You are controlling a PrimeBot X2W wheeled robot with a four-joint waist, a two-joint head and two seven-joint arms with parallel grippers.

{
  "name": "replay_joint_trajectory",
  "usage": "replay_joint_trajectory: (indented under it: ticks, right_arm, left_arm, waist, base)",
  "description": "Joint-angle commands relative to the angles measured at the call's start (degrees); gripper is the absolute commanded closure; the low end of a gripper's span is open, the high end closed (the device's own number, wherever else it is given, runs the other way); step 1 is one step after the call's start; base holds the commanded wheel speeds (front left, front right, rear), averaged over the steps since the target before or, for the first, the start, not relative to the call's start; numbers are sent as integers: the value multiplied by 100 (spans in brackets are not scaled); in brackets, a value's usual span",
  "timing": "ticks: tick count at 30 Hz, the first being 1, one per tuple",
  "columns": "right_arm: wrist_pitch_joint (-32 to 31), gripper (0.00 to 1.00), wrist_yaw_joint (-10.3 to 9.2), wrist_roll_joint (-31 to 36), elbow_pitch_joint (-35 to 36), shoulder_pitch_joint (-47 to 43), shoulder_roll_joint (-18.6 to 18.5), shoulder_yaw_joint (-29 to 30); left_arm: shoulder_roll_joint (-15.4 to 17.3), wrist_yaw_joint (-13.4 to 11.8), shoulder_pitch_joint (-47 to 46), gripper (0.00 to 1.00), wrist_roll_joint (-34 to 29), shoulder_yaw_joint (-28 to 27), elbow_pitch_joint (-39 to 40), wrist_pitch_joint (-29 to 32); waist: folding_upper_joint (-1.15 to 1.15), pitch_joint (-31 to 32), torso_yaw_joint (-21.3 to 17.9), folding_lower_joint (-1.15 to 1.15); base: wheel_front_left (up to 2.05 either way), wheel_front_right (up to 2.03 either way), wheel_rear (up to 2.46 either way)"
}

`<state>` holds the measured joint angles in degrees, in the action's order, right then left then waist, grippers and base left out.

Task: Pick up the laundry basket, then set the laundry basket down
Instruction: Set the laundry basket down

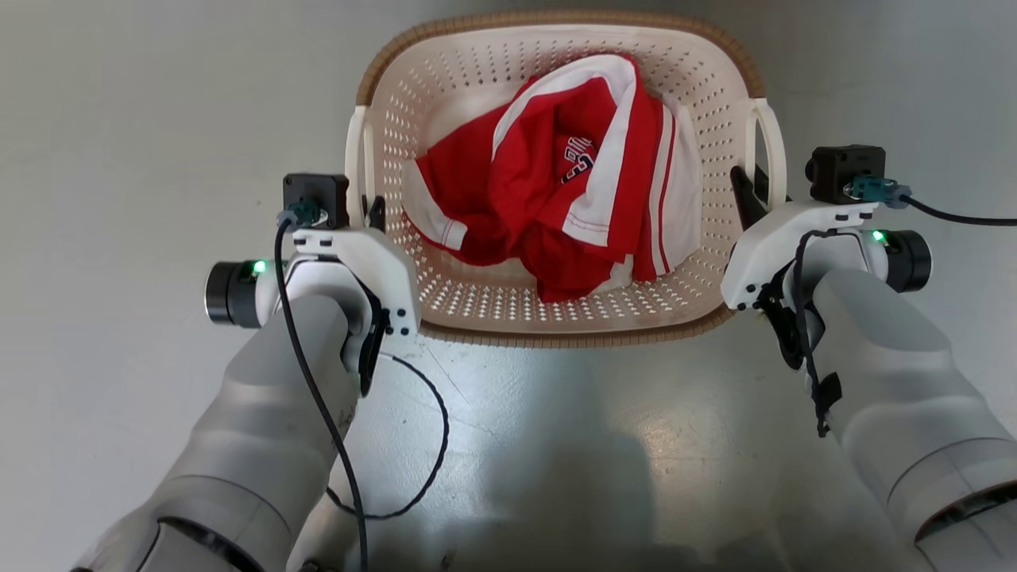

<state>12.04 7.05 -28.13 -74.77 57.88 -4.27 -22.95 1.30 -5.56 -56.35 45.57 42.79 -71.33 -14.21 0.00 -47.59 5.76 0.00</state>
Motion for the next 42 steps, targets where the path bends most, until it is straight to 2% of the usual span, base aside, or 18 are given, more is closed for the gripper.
replay_joint_trajectory:
  ticks: [1,6,19,20,21,22,23,24,25,26,29,30,31,42]
  right_arm:
    - [113,100,44,216,82,-42,139,58]
    - [123,100,44,549,82,19,139,357]
    - [181,100,44,808,82,61,139,596]
    - [188,94,44,814,82,60,139,598]
    - [194,82,44,820,82,56,139,597]
    - [200,64,44,825,81,52,139,594]
    - [205,56,44,828,81,49,139,592]
    - [210,51,44,832,81,51,139,592]
    - [217,27,44,839,81,55,139,592]
    - [222,0,44,844,81,57,139,594]
    - [237,0,44,855,81,64,139,594]
    - [241,0,44,856,81,69,139,594]
    - [246,0,44,854,81,78,139,591]
    - [289,0,44,776,88,-3,139,568]
  left_arm:
    - [158,-80,-102,100,-103,-54,46,-75]
    - [164,-122,-204,100,-225,-107,153,-77]
    - [181,-151,-192,100,-482,-322,280,-78]
    - [181,-156,-189,100,-495,-344,280,-78]
    - [180,-159,-182,100,-506,-366,276,-78]
    - [179,-165,-176,84,-516,-389,272,-78]
    - [178,-175,-165,56,-514,-422,264,-78]
    - [177,-175,-154,55,-515,-446,254,-78]
    - [176,-172,-145,49,-522,-463,246,-78]
    - [175,-177,-139,34,-529,-483,243,-78]
    - [173,-183,-113,27,-545,-539,225,-78]
    - [172,-184,-110,7,-554,-556,220,-78]
    - [172,-186,-105,1,-557,-579,213,-78]
    - [231,-171,109,0,-755,-839,455,-79]
  waist:
    - [0,-77,10,0]
    - [0,-216,20,0]
    - [0,-331,33,0]
    - [0,-329,35,0]
    - [0,-324,37,0]
    - [0,-317,38,0]
    - [0,-311,39,0]
    - [0,-303,42,0]
    - [0,-295,44,0]
    - [0,-287,46,0]
    - [0,-260,48,0]
    - [0,-254,47,0]
    - [0,-246,44,0]
    - [0,106,9,0]
  base:
    - [0,0,0]
    - [0,0,0]
    - [0,0,0]
    - [0,0,0]
    - [0,0,0]
    - [0,0,0]
    - [0,0,0]
    - [0,0,0]
    - [0,0,0]
    - [0,0,0]
    - [0,0,0]
    - [0,0,0]
    - [0,0,0]
    - [0,0,0]
